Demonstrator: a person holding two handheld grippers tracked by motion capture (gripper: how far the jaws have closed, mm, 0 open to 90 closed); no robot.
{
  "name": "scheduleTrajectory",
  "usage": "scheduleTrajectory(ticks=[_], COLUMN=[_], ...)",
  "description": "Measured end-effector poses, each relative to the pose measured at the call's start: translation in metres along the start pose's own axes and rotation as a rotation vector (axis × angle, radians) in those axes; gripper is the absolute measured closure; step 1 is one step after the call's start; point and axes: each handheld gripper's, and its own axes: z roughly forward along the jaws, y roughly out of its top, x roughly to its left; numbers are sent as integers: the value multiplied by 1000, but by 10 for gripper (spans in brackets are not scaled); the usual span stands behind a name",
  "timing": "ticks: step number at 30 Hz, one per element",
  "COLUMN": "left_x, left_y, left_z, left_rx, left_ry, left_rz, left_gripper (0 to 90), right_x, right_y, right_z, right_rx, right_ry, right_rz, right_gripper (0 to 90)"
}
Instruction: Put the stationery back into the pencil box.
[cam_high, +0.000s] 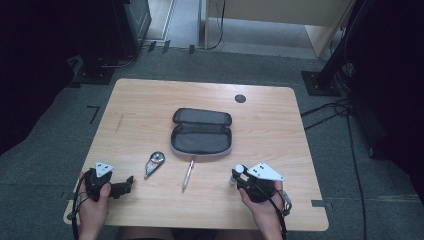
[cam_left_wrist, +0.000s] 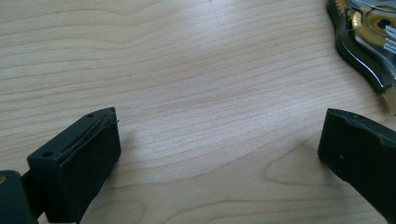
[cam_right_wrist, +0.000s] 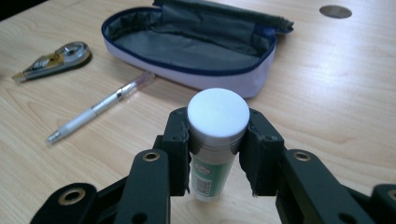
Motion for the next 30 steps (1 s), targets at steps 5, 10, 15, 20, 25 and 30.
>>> scheduleTrajectory(ticks=[5,10,15,20,25,30], left_x=[0,0,0,0,0,0], left_y=[0,0,0,0,0,0], left_z=[0,0,0,0,0,0], left_rx=[0,0,0,0,-1,-1], left_ry=[0,0,0,0,-3,-2], left_rz=[0,0,0,1,3,4], left_gripper=[0,0,0,0,0,0], right_x=[1,1,0,3,3,0], right_y=[16,35,53,70,83,93], right_z=[-1,1,7,16,29,43], right_rx=[-25,-45,-66,-89,-99,-107], right_ry=[4,-3,-6,-3,-14,-24], right_rz=[-11,-27,-29,-43,-46,-44], right_gripper=[656,656,656,656,656,656])
